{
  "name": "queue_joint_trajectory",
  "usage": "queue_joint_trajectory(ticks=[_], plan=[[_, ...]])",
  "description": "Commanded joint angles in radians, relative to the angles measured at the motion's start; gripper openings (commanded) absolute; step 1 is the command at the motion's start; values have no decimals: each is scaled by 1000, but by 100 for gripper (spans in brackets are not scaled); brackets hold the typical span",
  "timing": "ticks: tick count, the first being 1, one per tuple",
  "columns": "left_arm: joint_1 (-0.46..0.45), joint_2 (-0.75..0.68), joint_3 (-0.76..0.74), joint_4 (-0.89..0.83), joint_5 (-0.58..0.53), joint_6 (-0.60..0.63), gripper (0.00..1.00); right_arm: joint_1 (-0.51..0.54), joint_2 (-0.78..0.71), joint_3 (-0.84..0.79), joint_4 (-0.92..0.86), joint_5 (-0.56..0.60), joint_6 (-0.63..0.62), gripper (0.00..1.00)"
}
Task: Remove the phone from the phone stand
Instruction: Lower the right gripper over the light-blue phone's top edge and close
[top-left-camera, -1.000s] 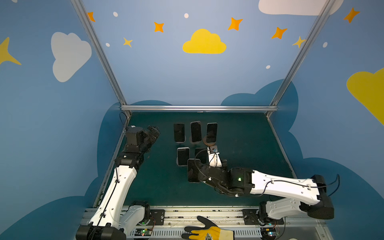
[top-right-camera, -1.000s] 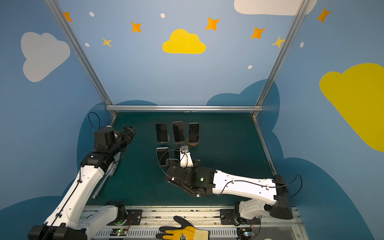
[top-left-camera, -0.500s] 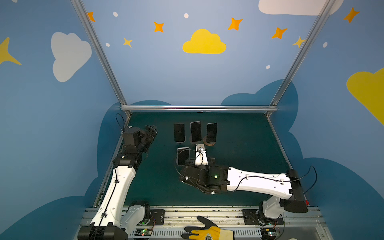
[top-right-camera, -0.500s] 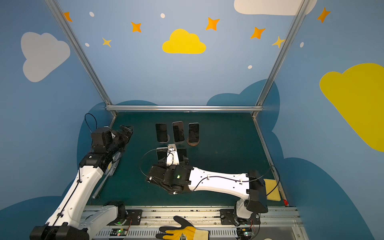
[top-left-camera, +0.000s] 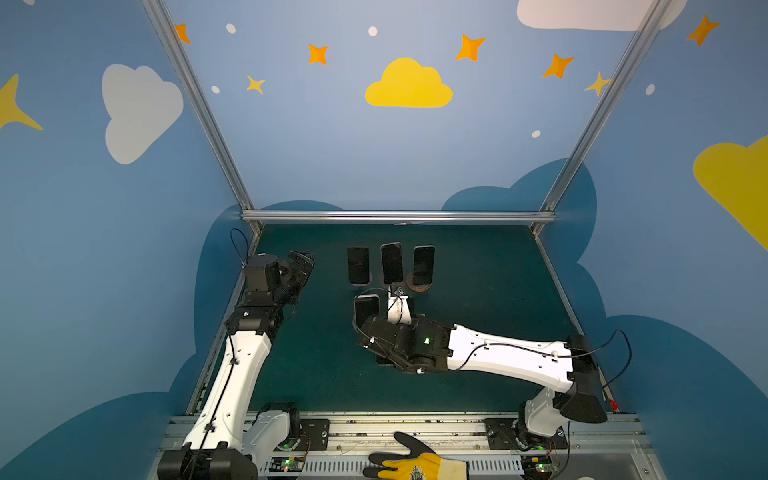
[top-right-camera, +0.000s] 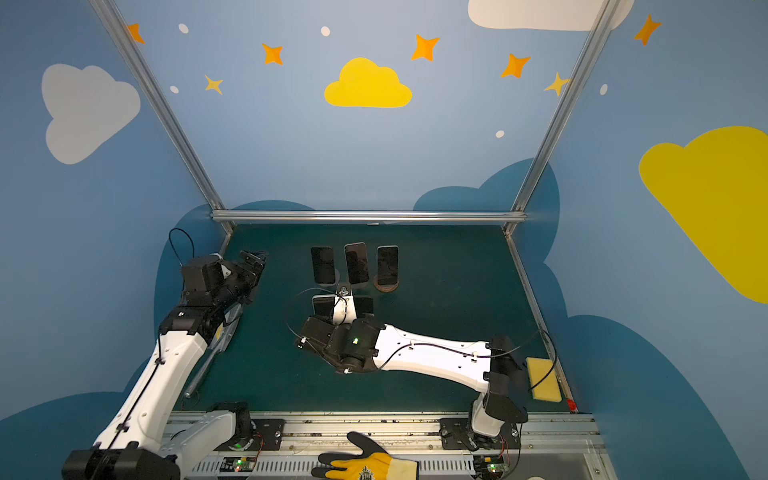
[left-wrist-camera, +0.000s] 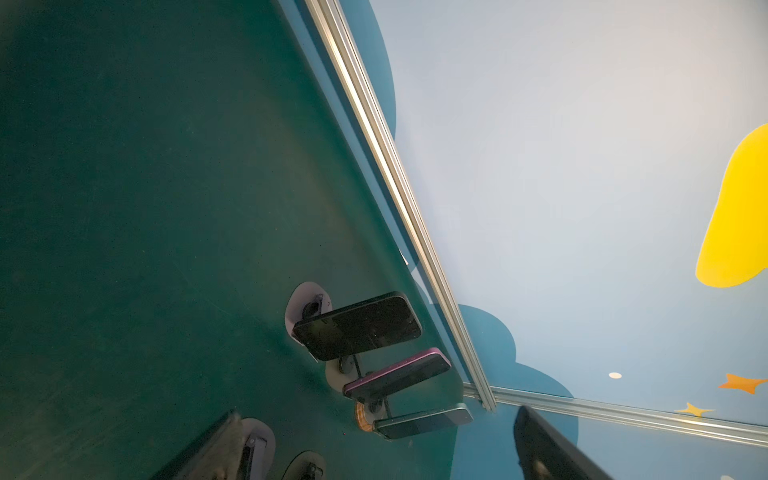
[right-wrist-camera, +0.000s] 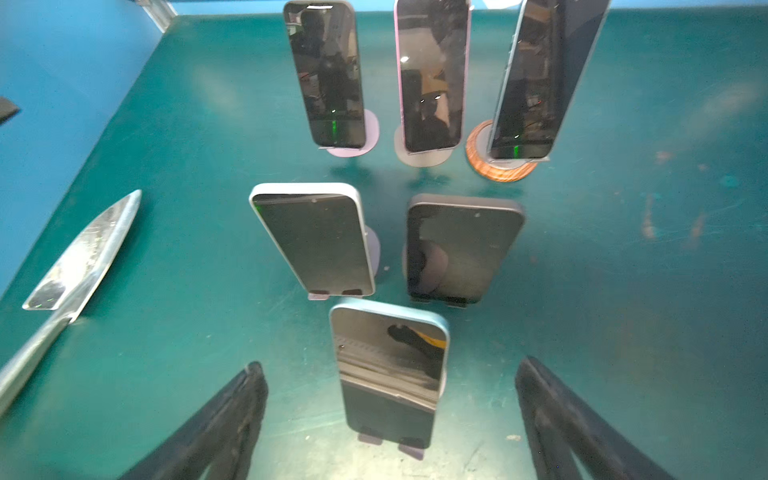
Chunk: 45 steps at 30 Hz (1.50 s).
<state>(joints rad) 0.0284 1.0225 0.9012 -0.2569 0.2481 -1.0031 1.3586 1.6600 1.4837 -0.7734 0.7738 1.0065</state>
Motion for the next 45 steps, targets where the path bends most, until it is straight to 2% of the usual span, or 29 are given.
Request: queue_joint_trajectory(ticks=[1,11,19,24,28,45], plan=[[11,13,-20,40,42,-19,100,-19,1,-17,48,-74,-22,94],[25,45,-20,45,76,-40,100,-23,33,-18,52,-61,6,94],[33,62,-35,69,127,-74,100,-25,61,-1,9,35,14,94],[45,73,-33,67,133,-74,100,-29,77,-4,16,10,15,94],[48,74,-38,78,146,-77,100,-30,105,-8,53,-8,-31,94],[47,98,-33,88,159,-71,100,-39,114,-41,55,-27,34,94]])
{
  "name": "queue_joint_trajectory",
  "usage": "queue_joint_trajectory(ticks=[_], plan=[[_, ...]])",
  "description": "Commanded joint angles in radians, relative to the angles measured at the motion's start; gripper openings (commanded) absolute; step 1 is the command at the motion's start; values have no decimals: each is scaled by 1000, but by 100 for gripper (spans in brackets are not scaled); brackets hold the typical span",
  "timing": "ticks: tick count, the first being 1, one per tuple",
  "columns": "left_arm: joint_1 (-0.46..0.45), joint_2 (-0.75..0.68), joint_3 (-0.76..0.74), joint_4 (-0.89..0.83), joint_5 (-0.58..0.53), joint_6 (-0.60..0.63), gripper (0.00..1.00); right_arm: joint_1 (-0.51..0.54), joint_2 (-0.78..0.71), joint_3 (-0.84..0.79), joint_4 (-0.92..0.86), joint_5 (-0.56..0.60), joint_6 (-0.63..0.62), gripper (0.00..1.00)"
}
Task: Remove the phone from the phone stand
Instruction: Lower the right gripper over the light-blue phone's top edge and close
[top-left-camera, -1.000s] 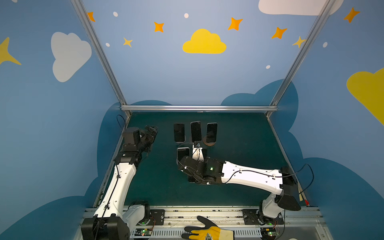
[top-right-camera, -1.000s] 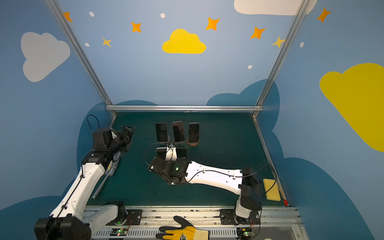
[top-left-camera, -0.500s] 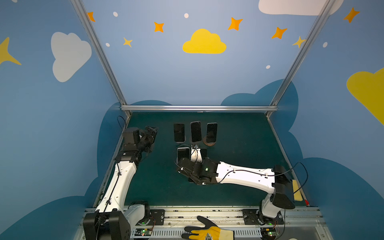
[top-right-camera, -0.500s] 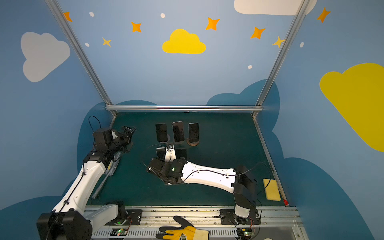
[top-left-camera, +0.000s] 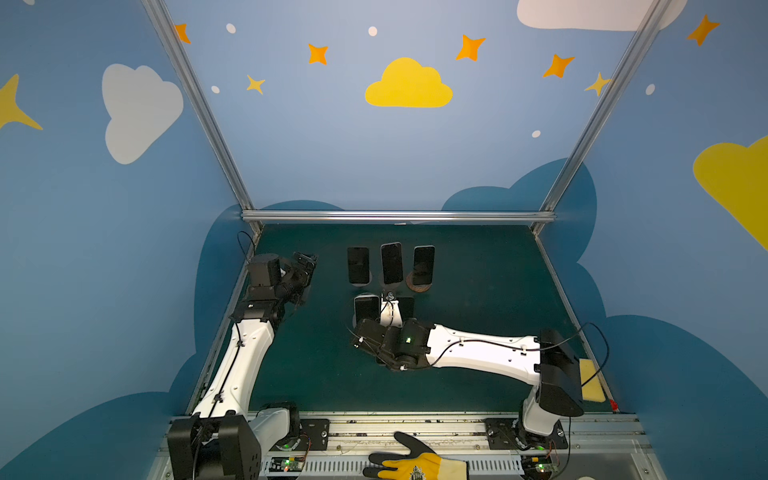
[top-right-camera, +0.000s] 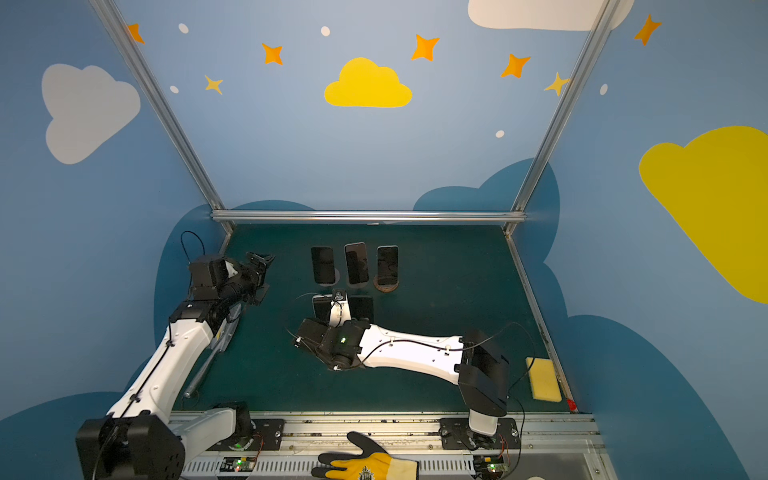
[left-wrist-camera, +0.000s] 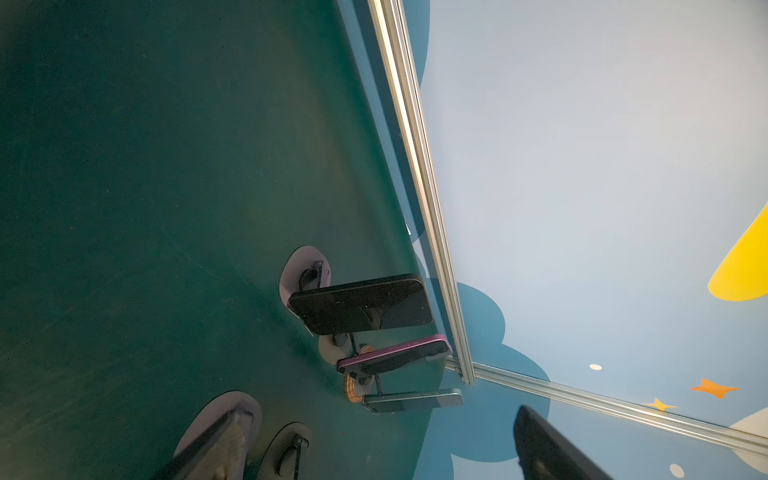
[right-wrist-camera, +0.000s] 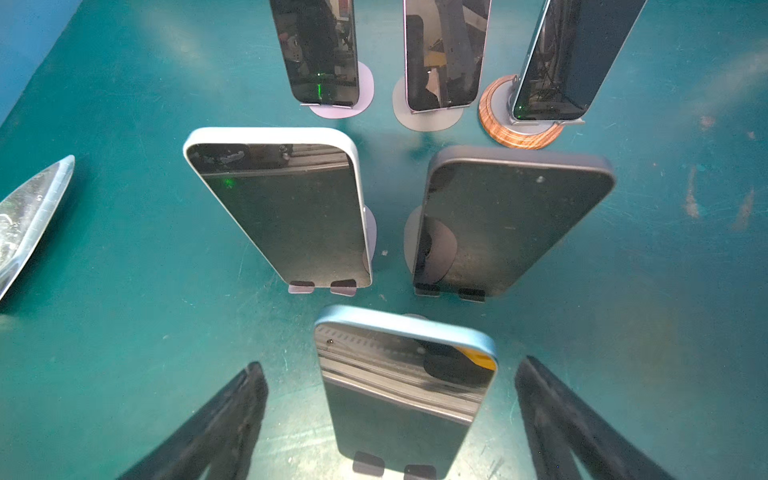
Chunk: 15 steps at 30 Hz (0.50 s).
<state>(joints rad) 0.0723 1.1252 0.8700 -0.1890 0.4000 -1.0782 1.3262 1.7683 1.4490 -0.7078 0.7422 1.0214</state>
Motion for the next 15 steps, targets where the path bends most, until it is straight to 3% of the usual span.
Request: queue_joint_trajectory(ticks=[1,15], plan=[[3,-6,-4,20,4,3,100,-8,5,-6,-5,1,18,94],[7,-5,-2,23,8,4,100,-19,33,-17,16,17,43,93]])
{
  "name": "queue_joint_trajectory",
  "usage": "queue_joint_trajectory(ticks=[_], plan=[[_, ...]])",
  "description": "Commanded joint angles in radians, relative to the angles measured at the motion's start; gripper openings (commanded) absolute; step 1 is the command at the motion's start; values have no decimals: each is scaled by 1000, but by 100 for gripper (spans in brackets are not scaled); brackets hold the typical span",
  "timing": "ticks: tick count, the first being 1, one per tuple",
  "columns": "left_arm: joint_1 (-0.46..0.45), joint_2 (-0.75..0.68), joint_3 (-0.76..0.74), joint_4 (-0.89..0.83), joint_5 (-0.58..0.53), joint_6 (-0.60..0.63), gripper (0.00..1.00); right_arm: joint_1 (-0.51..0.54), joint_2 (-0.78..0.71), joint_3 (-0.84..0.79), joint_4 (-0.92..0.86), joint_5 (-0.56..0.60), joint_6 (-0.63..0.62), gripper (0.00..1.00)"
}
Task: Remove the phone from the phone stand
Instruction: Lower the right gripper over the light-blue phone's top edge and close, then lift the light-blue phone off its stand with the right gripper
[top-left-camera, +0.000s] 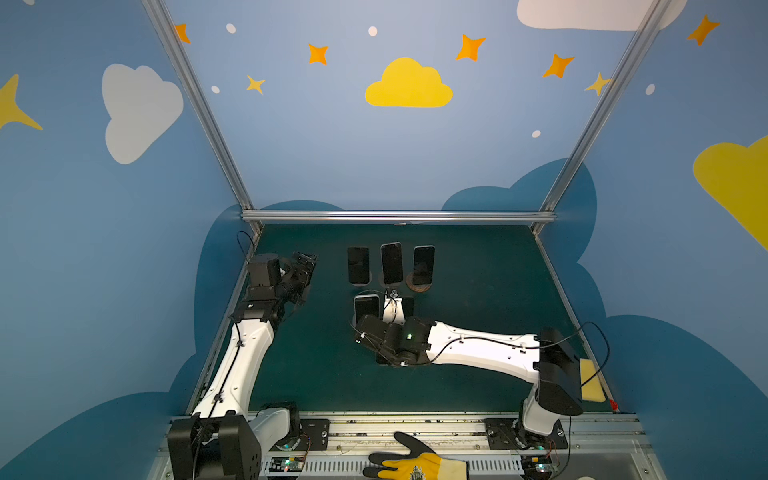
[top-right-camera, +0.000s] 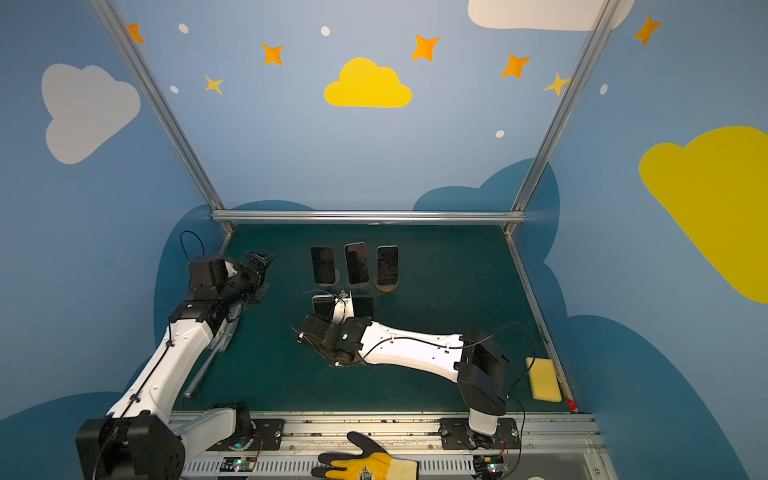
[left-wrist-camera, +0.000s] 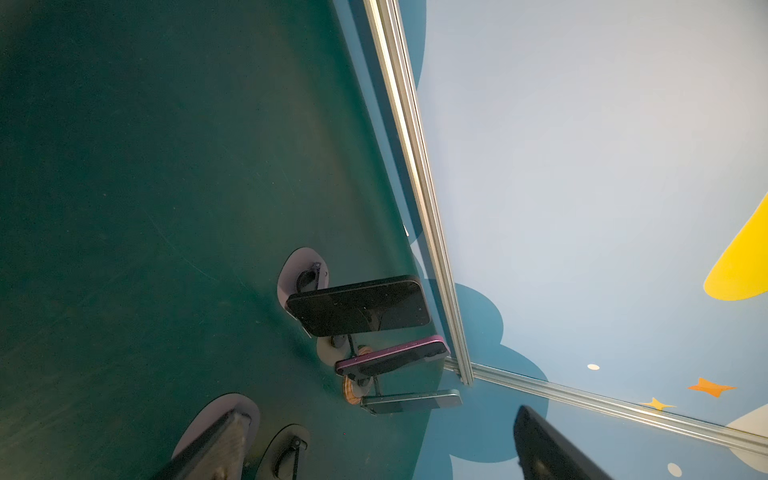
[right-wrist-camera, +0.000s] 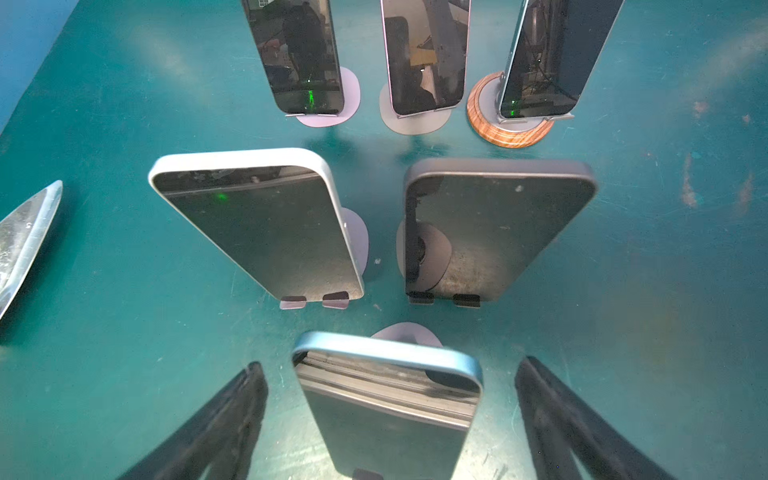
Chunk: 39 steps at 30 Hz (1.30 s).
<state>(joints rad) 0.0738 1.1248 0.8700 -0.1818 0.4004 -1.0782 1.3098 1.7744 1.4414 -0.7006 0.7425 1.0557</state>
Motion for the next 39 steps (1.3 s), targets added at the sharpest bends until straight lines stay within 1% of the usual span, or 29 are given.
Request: queue_joint_trajectory(ticks=[1,7,12,22,26,31,35,39], plan=[[5,-5,-3,16,9,4,100,-3,32,-7,8,16,7,94],[6,-4,-4,16,9,3,100,-3,50,-3,12,7,6,92],[6,-2,-6,18,10,0,100,-3,52,-18,12,27,36,91],[6,-2,-9,27,12,-2,100,-4,65,-28,47,41,57,88],[9,-5,-11,25,0,4,100,-6,68,-31,12,61,101,88],[11,-5,-11,28,3,3,100,-7,66,-49,30,61,95,87],[13,-6,-11,29,2,4,100,-6,73,-49,31,54,95,81],[15,-6,-6,18,-2,11,100,-6,79,-46,26,49,101,79]])
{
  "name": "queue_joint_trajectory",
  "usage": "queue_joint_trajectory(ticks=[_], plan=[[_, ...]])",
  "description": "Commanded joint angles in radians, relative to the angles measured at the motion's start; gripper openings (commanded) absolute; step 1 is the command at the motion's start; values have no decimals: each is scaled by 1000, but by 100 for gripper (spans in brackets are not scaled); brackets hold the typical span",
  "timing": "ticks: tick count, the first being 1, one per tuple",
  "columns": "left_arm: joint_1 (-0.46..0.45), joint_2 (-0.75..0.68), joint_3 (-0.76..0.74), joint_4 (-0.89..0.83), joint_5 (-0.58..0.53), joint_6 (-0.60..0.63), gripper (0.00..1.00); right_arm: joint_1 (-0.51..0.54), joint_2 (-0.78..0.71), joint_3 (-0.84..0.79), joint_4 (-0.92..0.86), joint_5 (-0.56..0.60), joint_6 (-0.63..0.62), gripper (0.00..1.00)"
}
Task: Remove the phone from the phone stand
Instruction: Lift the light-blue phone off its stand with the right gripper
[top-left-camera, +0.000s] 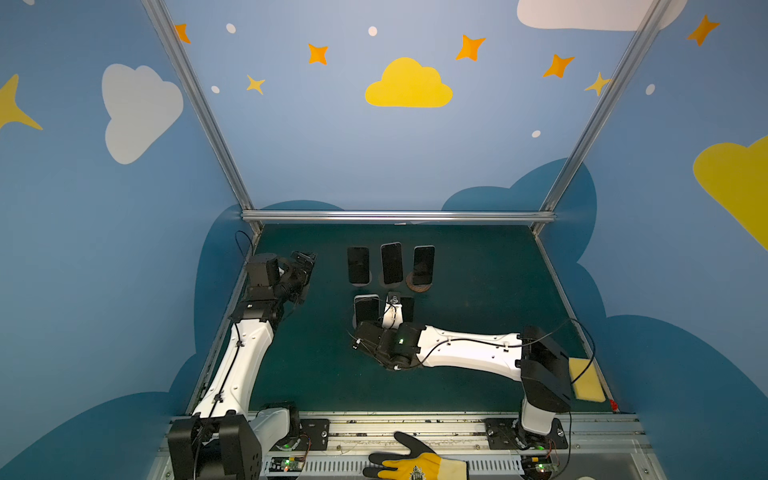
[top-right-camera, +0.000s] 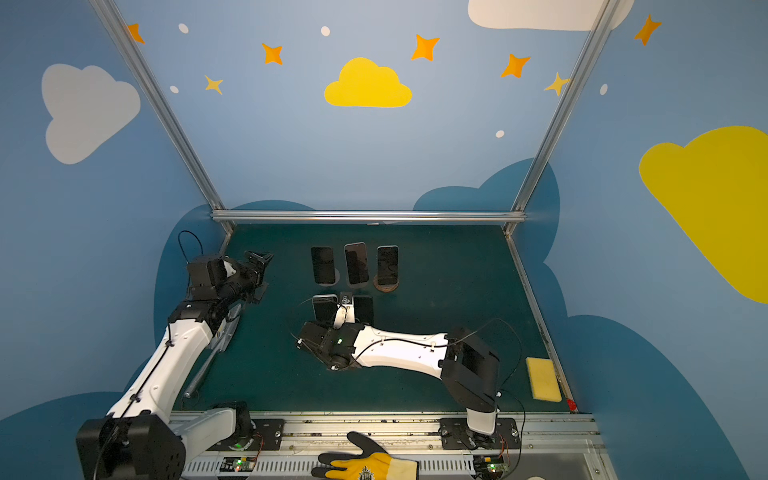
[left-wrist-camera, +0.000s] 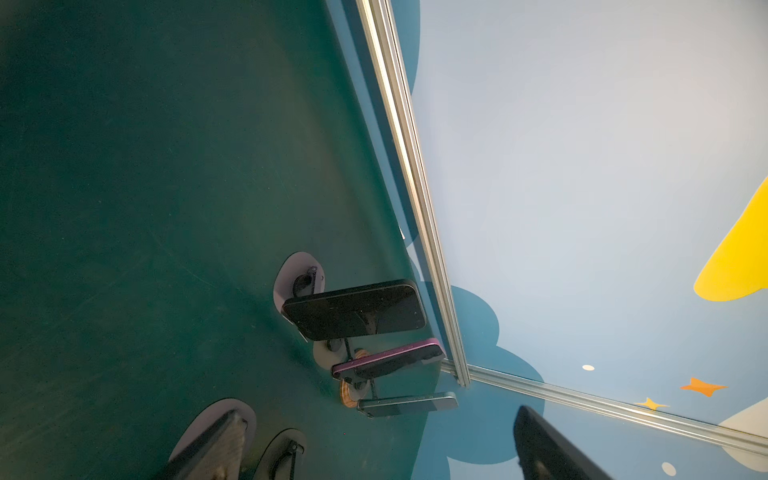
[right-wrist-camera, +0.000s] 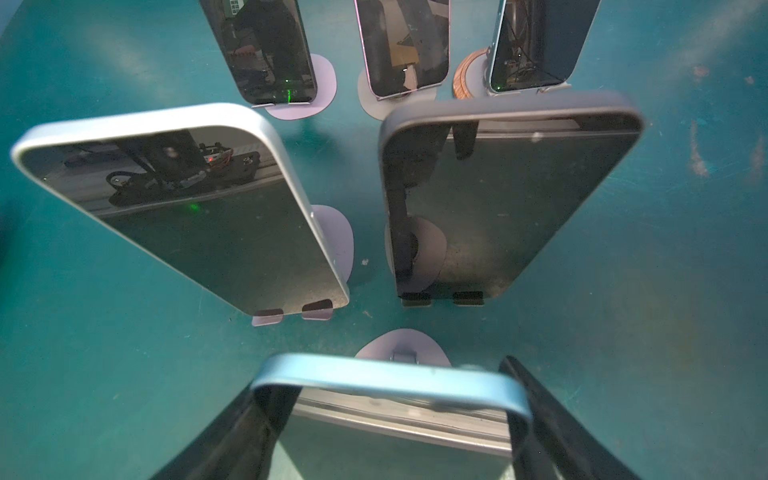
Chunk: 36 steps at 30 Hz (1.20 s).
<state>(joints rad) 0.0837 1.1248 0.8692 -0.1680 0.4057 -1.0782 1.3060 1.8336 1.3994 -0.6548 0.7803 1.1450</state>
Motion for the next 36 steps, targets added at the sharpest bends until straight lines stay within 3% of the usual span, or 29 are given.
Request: queue_joint_trajectory(ticks=[1,21,28,36], plan=[[6,-9,-5,5,-10,12,100,-2,20,-6,-17,12,10,79],[4,-8,-10,61,37,14,100,51,-50,-53,35,113,-80,70],[-3,-3,-16,86,51,14,100,62,-137,-153,190,106,-167,65],[-18,8,-14,103,59,30,100,71,-206,-197,212,120,-206,62]])
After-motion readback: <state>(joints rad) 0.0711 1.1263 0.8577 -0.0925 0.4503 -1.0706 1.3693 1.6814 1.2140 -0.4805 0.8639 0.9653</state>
